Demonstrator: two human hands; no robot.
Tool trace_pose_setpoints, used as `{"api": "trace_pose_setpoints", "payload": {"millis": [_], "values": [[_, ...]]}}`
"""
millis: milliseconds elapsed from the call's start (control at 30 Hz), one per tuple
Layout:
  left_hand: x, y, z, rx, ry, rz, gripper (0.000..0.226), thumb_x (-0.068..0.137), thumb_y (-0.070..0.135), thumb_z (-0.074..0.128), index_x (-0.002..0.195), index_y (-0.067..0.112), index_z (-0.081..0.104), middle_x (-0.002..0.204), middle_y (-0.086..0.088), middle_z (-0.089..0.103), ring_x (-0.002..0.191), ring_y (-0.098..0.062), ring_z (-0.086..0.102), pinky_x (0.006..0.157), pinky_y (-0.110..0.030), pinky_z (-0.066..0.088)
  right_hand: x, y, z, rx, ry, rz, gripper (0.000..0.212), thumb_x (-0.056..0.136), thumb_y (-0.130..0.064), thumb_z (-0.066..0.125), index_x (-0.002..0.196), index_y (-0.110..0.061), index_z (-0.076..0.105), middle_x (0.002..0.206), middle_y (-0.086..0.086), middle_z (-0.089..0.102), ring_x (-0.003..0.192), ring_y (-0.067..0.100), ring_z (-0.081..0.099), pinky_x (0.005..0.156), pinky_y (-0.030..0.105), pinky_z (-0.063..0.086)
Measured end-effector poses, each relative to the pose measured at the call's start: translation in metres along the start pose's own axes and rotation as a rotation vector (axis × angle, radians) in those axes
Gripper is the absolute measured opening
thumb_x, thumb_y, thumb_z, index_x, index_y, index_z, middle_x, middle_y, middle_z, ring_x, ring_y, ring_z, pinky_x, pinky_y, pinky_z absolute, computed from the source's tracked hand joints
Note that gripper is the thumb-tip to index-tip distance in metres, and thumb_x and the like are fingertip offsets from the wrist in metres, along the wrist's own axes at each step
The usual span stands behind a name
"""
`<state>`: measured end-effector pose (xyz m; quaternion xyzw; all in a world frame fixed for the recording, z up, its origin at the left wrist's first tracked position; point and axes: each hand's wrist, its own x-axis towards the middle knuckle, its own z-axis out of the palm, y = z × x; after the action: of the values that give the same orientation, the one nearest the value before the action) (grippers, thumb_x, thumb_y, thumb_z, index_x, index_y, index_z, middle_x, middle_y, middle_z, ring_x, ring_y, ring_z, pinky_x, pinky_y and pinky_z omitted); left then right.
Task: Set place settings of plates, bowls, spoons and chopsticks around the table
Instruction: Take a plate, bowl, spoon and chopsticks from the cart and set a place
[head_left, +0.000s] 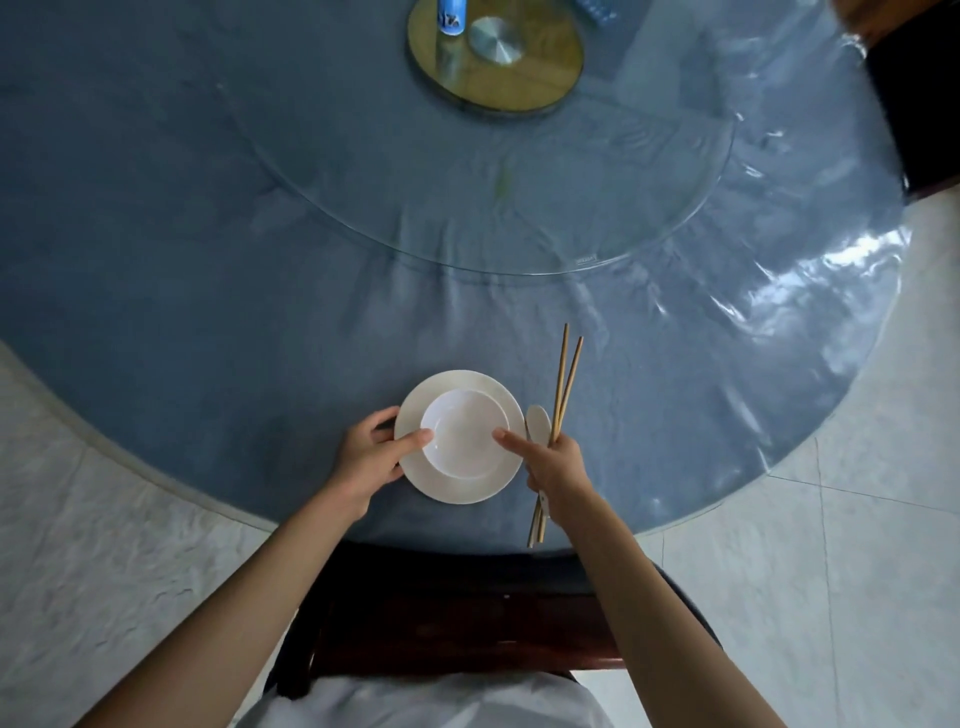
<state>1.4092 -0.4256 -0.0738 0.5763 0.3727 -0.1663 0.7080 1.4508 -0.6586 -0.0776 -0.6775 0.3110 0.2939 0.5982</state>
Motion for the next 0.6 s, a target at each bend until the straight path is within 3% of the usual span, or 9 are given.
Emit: {"api": "trace_pose_setpoints", "payload": {"millis": [333,467,600], "values": [[0.001,-0.004,0.015,0.031,-0.044,0.039,0.028,0.083,0.012,0.084,0.107,0.023,0.075,0.087,0.01,0.08,0.075,0.002,0.074,0.059,-0.018,0.058,0.003,-0.003,-0.01,-0.014,0.05,-0.008,0.052,0.069,-0.042,0.093,0.102,-0.012,0.066,0.076,0.004,0.056,0.058,0.012,0.047,0.048,0.024,0.043],[0.0,-0.004,0.015,0.017,-0.039,0.048,0.028,0.083,0.015,0.085,0.107,0.025,0.076,0.09,0.009,0.081,0.077,0.0,0.075,0.06,-0.018,0.058,0.001,-0.005,-0.012,-0.021,0.038,-0.012,0.053,0.068,-0.043,0.094,0.1,-0.01,0.067,0.071,0.002,0.054,0.049,0.008,0.043,0.045,0.022,0.041],[-0.004,-0.004,0.015,0.061,-0.034,0.057,0.014,0.085,0.024,0.084,0.097,0.026,0.077,0.091,0.009,0.08,0.089,-0.011,0.072,0.07,-0.024,0.06,-0.007,-0.007,-0.014,-0.002,0.039,-0.031,0.053,0.073,-0.045,0.091,0.101,-0.007,0.066,0.071,0.002,0.052,0.054,0.009,0.041,0.046,0.024,0.039]]}}
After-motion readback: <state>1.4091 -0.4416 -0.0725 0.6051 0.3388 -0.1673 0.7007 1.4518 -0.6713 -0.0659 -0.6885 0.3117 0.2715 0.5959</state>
